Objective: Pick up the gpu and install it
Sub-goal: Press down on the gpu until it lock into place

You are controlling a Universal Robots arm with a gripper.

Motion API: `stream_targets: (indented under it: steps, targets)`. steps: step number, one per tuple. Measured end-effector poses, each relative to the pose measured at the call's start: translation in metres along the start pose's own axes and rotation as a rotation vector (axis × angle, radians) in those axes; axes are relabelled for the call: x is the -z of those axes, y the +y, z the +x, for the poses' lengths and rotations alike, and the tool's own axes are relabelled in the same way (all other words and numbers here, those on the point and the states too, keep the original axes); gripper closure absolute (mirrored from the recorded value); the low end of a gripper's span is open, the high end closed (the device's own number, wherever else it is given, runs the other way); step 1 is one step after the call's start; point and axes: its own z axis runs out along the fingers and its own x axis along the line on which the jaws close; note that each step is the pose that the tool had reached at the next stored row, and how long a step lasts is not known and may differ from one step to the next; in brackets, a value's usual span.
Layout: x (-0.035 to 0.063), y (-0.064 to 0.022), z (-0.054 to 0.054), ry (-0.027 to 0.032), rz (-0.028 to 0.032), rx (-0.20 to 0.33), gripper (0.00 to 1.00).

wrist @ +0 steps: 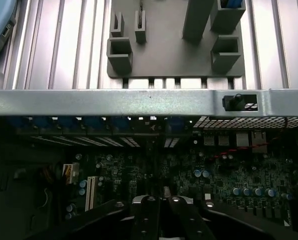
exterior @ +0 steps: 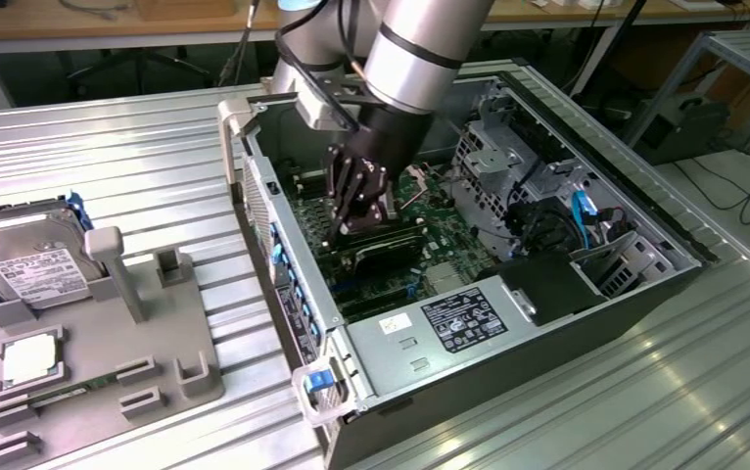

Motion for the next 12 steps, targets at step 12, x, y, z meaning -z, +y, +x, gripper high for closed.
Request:
stream_targets:
  steps: [12]
  targets:
    - [-0.0032, 0.0114, -0.001, 0.0067, 0.1065, -0.006, 0.89]
